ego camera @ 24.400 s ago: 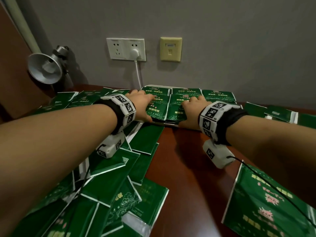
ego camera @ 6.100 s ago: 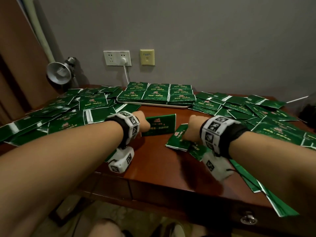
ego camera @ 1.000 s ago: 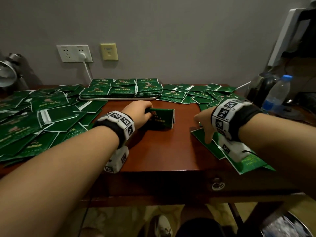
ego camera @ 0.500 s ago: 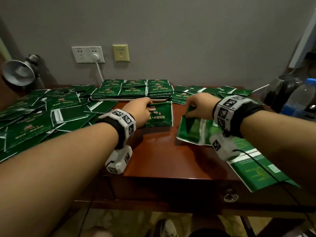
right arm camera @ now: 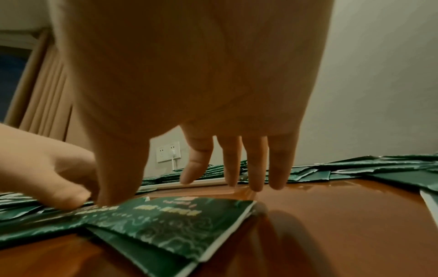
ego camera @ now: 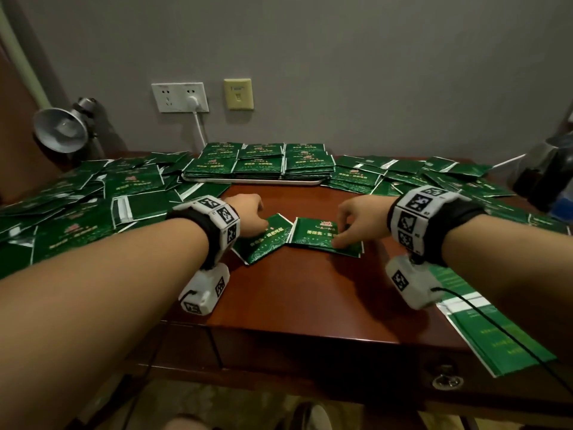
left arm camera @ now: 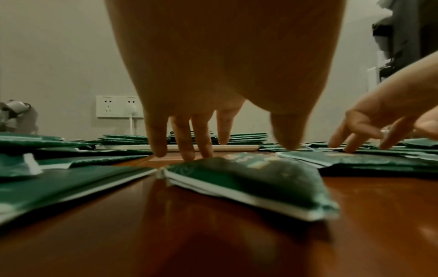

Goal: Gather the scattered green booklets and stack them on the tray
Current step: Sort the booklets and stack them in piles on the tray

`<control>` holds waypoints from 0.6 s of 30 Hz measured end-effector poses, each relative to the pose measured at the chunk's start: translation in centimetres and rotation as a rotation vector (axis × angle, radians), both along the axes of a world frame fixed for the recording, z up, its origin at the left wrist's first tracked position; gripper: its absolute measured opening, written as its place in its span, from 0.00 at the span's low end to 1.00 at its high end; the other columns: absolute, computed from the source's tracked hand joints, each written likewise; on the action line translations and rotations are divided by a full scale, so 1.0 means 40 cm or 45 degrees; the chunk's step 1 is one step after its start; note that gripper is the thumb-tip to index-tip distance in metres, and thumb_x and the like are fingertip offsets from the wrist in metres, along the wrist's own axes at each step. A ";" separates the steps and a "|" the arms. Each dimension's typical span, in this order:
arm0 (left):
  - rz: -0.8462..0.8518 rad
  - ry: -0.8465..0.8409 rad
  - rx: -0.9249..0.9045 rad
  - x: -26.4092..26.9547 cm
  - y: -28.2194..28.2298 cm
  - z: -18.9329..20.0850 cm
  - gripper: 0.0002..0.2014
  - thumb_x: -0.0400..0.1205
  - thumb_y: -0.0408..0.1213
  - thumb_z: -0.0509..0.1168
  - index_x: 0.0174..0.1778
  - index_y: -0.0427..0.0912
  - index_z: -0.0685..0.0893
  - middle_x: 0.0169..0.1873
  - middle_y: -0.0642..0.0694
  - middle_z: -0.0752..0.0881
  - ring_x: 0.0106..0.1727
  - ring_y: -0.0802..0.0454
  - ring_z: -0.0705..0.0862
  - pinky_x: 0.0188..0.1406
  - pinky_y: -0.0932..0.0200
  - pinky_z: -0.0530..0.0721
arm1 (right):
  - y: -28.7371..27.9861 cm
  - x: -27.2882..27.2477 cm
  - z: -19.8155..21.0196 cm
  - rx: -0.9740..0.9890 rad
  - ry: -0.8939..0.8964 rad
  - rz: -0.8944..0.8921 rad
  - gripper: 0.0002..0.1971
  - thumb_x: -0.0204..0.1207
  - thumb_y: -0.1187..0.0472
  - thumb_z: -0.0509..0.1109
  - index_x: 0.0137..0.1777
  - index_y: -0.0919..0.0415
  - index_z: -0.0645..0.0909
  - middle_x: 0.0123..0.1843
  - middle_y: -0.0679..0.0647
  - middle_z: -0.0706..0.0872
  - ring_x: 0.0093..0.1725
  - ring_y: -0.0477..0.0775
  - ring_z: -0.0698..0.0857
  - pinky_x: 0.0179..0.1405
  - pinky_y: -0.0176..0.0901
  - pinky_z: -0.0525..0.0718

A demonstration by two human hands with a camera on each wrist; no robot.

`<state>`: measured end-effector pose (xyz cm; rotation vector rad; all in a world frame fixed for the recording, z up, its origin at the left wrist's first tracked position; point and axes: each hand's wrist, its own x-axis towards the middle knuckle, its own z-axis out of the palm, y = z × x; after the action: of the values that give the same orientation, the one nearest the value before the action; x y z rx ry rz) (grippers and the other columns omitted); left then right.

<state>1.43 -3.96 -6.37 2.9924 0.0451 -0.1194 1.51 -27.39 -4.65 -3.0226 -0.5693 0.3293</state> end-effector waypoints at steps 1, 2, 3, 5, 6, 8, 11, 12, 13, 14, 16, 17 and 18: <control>-0.016 0.051 0.013 0.005 -0.001 -0.005 0.32 0.78 0.56 0.68 0.75 0.44 0.71 0.69 0.44 0.79 0.66 0.44 0.79 0.63 0.51 0.80 | 0.001 0.001 -0.001 0.016 -0.007 -0.025 0.19 0.70 0.39 0.75 0.51 0.52 0.79 0.51 0.47 0.82 0.48 0.50 0.81 0.41 0.40 0.75; -0.026 0.106 0.033 0.006 -0.005 -0.010 0.41 0.74 0.64 0.69 0.78 0.43 0.68 0.71 0.43 0.76 0.68 0.43 0.78 0.66 0.48 0.79 | 0.005 0.006 -0.004 0.012 -0.022 -0.047 0.22 0.69 0.38 0.75 0.53 0.52 0.78 0.50 0.48 0.82 0.48 0.49 0.80 0.41 0.40 0.74; -0.027 0.156 0.083 0.004 -0.012 -0.015 0.49 0.69 0.70 0.69 0.80 0.43 0.65 0.73 0.42 0.73 0.71 0.42 0.75 0.69 0.45 0.77 | 0.012 0.013 -0.006 -0.001 -0.033 -0.062 0.26 0.67 0.37 0.76 0.56 0.53 0.77 0.52 0.48 0.81 0.49 0.50 0.79 0.42 0.41 0.75; -0.025 0.189 0.256 -0.002 -0.030 -0.030 0.56 0.61 0.77 0.68 0.80 0.46 0.65 0.73 0.41 0.70 0.73 0.40 0.71 0.72 0.40 0.73 | 0.030 0.029 -0.016 -0.033 -0.029 -0.075 0.39 0.63 0.36 0.79 0.67 0.56 0.72 0.60 0.50 0.81 0.55 0.52 0.81 0.51 0.44 0.80; -0.015 0.187 0.322 -0.002 -0.037 -0.034 0.57 0.59 0.78 0.67 0.78 0.46 0.66 0.72 0.40 0.70 0.73 0.39 0.70 0.73 0.39 0.72 | 0.040 0.036 -0.021 -0.055 -0.027 -0.079 0.45 0.60 0.35 0.80 0.72 0.58 0.69 0.65 0.51 0.80 0.60 0.54 0.81 0.57 0.48 0.82; 0.017 0.202 0.325 0.000 -0.046 -0.034 0.54 0.59 0.78 0.68 0.74 0.46 0.70 0.70 0.40 0.71 0.71 0.39 0.71 0.72 0.42 0.72 | 0.063 0.039 -0.028 -0.144 -0.038 -0.061 0.50 0.60 0.33 0.79 0.75 0.60 0.66 0.68 0.54 0.80 0.63 0.57 0.81 0.61 0.52 0.82; 0.024 0.222 0.204 -0.001 -0.053 -0.022 0.47 0.63 0.71 0.73 0.72 0.46 0.71 0.69 0.40 0.74 0.68 0.41 0.74 0.66 0.49 0.76 | 0.093 0.028 -0.022 -0.261 -0.028 -0.020 0.41 0.63 0.34 0.77 0.68 0.61 0.73 0.60 0.55 0.82 0.53 0.56 0.81 0.48 0.46 0.81; 0.019 0.213 0.162 -0.004 -0.055 -0.019 0.47 0.64 0.68 0.75 0.73 0.46 0.70 0.69 0.41 0.73 0.68 0.41 0.75 0.64 0.50 0.77 | 0.100 0.024 -0.020 -0.251 -0.012 -0.016 0.38 0.65 0.36 0.78 0.66 0.61 0.73 0.57 0.55 0.82 0.51 0.55 0.81 0.44 0.45 0.79; 0.013 0.194 0.115 -0.006 -0.055 -0.019 0.46 0.66 0.64 0.76 0.74 0.46 0.68 0.69 0.41 0.73 0.67 0.41 0.75 0.61 0.50 0.78 | 0.105 0.023 -0.020 -0.218 0.011 -0.017 0.37 0.66 0.40 0.78 0.66 0.61 0.71 0.56 0.55 0.81 0.49 0.55 0.81 0.42 0.45 0.79; 0.008 0.171 0.069 -0.006 -0.054 -0.019 0.45 0.67 0.60 0.77 0.75 0.46 0.66 0.68 0.41 0.72 0.66 0.42 0.77 0.57 0.50 0.80 | 0.108 0.022 -0.022 -0.176 0.035 -0.020 0.36 0.67 0.43 0.79 0.67 0.61 0.68 0.55 0.55 0.81 0.49 0.55 0.82 0.41 0.46 0.80; -0.004 0.134 0.010 -0.006 -0.051 -0.021 0.42 0.69 0.54 0.77 0.73 0.45 0.65 0.63 0.42 0.75 0.59 0.42 0.80 0.50 0.51 0.83 | 0.113 0.017 -0.027 -0.118 0.073 -0.019 0.36 0.68 0.46 0.78 0.68 0.60 0.64 0.52 0.55 0.82 0.48 0.55 0.84 0.41 0.47 0.84; -0.015 0.127 -0.002 -0.005 -0.049 -0.024 0.40 0.69 0.53 0.77 0.70 0.44 0.65 0.59 0.43 0.77 0.55 0.43 0.82 0.48 0.51 0.84 | 0.114 0.012 -0.029 -0.115 0.076 -0.006 0.37 0.67 0.45 0.78 0.67 0.59 0.63 0.52 0.54 0.82 0.48 0.55 0.84 0.41 0.48 0.84; -0.028 0.125 -0.015 -0.005 -0.046 -0.027 0.39 0.68 0.53 0.77 0.68 0.43 0.65 0.55 0.44 0.79 0.51 0.45 0.83 0.46 0.51 0.85 | 0.115 0.008 -0.031 -0.126 0.070 0.011 0.39 0.65 0.41 0.79 0.66 0.58 0.62 0.52 0.53 0.81 0.49 0.55 0.83 0.41 0.48 0.82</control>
<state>1.25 -5.80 -7.45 2.9734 0.0219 -0.2680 1.84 -22.79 -5.89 -3.0949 -0.5794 0.4524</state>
